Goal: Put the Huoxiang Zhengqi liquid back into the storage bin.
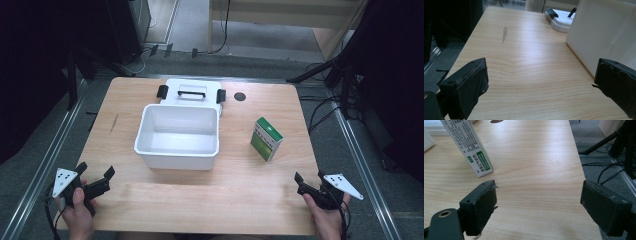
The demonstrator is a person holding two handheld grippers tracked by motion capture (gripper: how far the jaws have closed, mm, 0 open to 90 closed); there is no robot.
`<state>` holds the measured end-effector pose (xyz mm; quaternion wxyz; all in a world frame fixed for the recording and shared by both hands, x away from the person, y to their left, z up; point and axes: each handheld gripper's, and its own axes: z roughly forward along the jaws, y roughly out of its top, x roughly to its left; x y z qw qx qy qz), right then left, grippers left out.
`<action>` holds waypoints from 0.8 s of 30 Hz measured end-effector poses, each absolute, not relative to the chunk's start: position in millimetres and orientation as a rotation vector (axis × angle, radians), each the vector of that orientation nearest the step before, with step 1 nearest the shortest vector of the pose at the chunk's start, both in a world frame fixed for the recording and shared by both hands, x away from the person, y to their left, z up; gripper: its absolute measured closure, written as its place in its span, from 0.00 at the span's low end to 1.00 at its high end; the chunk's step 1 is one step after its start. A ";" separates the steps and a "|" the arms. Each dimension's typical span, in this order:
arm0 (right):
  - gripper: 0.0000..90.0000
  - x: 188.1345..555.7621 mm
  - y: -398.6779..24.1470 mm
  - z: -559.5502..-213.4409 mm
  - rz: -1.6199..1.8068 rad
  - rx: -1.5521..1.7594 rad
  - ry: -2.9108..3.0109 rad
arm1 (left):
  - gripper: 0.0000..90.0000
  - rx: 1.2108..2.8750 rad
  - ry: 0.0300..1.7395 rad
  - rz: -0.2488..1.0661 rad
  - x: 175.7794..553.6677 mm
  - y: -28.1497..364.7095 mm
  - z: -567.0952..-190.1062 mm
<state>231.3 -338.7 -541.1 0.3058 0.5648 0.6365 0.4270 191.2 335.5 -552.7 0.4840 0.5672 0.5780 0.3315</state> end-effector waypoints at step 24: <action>0.21 261.4 -313.1 -505.0 0.886 1.485 1.956 | 0.00 1.383 1.412 0.812 191.2 335.3 -552.5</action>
